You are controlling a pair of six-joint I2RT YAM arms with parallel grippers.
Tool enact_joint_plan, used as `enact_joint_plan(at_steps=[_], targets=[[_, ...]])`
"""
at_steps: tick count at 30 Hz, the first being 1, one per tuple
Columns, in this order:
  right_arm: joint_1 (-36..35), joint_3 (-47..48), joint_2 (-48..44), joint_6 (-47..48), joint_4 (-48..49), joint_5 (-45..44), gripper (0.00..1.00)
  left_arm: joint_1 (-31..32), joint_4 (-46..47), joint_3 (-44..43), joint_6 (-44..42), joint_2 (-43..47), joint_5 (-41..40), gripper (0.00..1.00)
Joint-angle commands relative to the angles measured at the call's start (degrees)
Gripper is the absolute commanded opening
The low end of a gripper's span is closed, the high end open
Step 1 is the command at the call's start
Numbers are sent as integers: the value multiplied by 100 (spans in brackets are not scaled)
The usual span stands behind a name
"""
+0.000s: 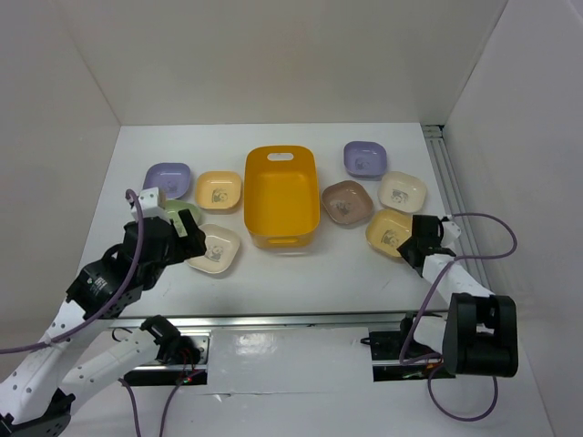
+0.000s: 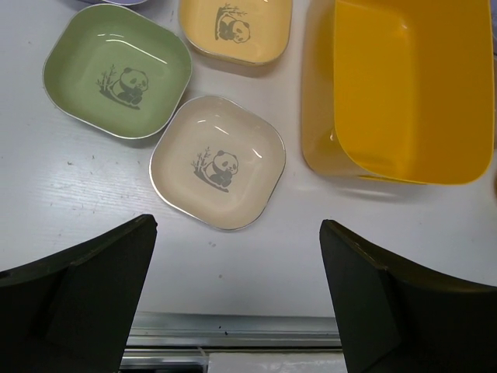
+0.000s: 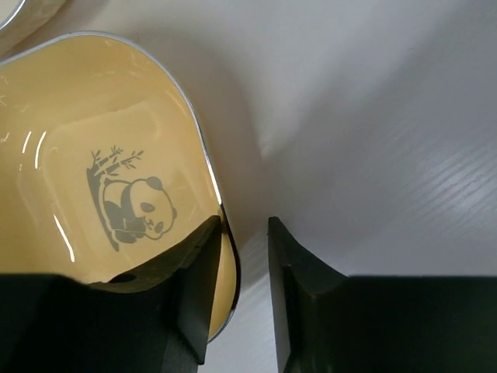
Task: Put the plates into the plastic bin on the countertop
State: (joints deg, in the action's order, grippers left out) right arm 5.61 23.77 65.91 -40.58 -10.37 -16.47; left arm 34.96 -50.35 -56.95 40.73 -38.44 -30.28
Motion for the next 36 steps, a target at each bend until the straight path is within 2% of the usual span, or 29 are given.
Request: enact_joint_plan(at_steps=[1,2,4,5,8,10,15,20,23,25,28,29,31,32,33,36], targets=[[37,-118,27,59,246,135,37,-16,25,-44,92,29,-232,100],[37,-118,-69,59,176,135,27,-16,25,-44,93,99,-232,100],[37,-118,-235,-2,18,47,19,-16,-27,-44,145,99,-285,100],[37,-118,-297,-3,-69,47,19,-16,-28,-44,146,99,-285,100],[37,-57,-455,-3,-254,-110,5,-16,-28,-44,146,99,-285,100],[37,57,-508,-64,-412,-172,0,-16,-80,-44,146,99,-285,100],[-15,303,-947,-126,-922,-120,0,-16,-80,-44,198,99,-338,100],[-392,918,-1895,-398,-1476,-584,0,-16,-80,-44,251,99,-391,100],[-674,1330,-2161,-538,-1477,-690,0,-16,-80,-97,251,47,-391,100],[-964,1629,-2161,-443,-1118,-604,0,-16,-133,-97,251,-15,-391,100],[-1307,1964,-1671,127,-233,167,0,-16,-133,-97,251,-76,-391,100],[-1395,2382,-1399,233,-133,588,0,-16,-133,-97,251,-76,-391,100],[-1798,2929,-425,506,-18,820,0,-16,-133,-97,251,-129,-391,100],[-2009,3532,249,585,-18,690,0,-16,-133,-97,251,-129,-391,100],[-2472,3808,543,682,-96,550,0,-16,-133,-97,251,-129,-391,100],[-3090,4688,1499,683,-97,15,0,-16,-133,-97,251,-129,-452,100]])
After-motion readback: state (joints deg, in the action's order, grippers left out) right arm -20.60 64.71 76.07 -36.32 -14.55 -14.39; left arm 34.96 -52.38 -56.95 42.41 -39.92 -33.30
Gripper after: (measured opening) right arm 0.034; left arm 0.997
